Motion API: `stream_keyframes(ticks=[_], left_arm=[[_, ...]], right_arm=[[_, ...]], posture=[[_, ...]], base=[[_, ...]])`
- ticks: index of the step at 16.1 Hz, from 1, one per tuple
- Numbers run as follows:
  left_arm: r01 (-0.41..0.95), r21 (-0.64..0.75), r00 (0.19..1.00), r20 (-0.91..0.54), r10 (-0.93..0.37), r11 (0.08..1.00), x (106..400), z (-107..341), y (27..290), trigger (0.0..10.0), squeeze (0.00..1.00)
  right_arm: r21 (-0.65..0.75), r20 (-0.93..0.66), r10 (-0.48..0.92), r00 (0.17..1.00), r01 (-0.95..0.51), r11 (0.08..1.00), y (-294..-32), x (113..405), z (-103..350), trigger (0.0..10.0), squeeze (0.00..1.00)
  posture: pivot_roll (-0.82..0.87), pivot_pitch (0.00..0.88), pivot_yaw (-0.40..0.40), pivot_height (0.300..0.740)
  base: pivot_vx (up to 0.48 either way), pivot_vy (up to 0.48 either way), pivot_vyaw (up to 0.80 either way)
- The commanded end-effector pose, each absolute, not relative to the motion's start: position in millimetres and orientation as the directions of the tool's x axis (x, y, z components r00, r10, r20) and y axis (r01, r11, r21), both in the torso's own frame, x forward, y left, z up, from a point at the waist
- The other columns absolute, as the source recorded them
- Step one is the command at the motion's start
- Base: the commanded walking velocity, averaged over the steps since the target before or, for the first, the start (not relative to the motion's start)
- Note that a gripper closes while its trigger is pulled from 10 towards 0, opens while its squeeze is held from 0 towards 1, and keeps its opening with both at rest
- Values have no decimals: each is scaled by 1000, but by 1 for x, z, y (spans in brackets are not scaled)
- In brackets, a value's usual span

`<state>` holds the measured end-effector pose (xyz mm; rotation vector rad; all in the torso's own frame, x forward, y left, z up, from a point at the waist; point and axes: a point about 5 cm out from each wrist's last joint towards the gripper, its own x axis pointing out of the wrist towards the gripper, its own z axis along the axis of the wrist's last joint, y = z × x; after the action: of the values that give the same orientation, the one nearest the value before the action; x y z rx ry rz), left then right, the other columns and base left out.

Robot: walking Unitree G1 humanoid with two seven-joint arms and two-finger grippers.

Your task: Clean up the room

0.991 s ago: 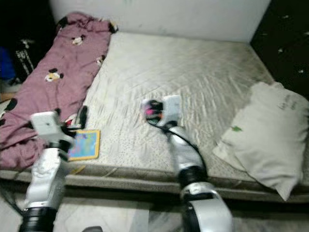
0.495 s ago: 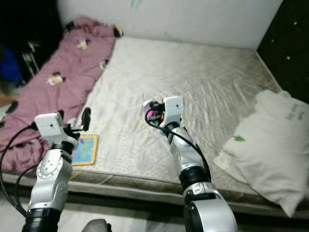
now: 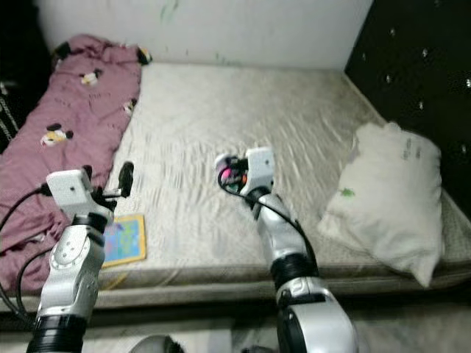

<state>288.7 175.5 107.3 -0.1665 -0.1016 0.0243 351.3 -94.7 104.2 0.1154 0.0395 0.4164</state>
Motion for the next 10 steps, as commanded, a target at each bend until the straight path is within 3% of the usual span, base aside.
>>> stream_keyframes(ticks=[1, 6, 10], left_arm=[[7, -175, 995, 101, 11, 984, 290, 108, 169, 10000, 0], [4, -176, 994, 111, 16, 984, 290, 110, 169, 10000, 0], [-2, -178, 993, 118, 24, 984, 290, 110, 170, 10000, 0]], right_arm=[[111, -18, 379, 925, -375, 920, -105, 353, 104, 10000, 0], [115, -20, 381, 924, -376, 919, -105, 353, 104, 10000, 0], [111, -27, 383, 923, -378, 919, -105, 353, 103, 10000, 0]], posture=[[60, 0, -52, 740], [59, 0, -52, 740], [59, 0, -53, 740]], base=[[0, 480, 0], [0, 480, 0], [0, 0, 0]])
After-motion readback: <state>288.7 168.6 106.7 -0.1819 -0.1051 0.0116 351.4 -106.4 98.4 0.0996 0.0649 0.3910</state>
